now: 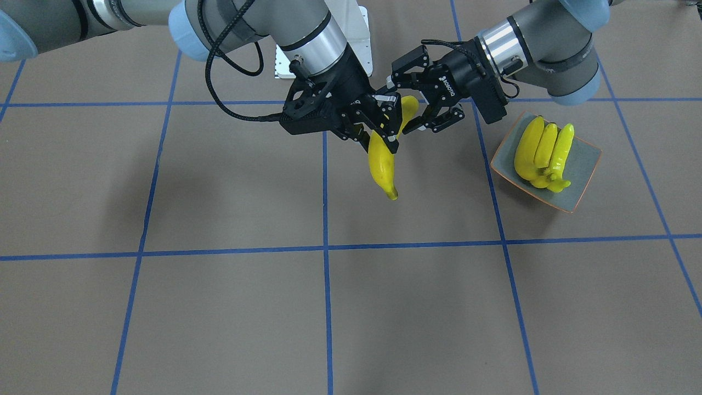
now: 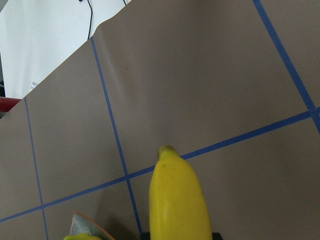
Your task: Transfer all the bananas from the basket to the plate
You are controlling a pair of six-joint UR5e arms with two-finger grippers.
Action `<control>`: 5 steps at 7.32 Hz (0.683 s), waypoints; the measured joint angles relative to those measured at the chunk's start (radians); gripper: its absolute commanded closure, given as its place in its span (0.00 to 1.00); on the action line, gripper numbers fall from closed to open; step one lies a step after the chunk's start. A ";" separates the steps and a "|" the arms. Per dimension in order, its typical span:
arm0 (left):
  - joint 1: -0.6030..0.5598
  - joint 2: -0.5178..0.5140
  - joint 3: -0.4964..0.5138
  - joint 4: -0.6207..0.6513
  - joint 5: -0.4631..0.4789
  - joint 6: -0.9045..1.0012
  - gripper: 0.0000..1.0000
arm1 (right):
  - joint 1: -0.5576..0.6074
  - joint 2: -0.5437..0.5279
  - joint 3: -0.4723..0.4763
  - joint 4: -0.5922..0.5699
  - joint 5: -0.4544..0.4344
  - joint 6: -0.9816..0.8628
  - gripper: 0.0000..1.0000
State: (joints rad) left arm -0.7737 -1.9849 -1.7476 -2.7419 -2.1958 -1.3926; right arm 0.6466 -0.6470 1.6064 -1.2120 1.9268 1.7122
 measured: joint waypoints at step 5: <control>0.007 0.008 0.002 -0.017 -0.005 0.000 1.00 | 0.002 -0.005 0.023 0.007 -0.034 -0.025 0.00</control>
State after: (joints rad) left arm -0.7664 -1.9772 -1.7455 -2.7592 -2.2011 -1.3925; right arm 0.6487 -0.6521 1.6291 -1.2054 1.8927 1.6868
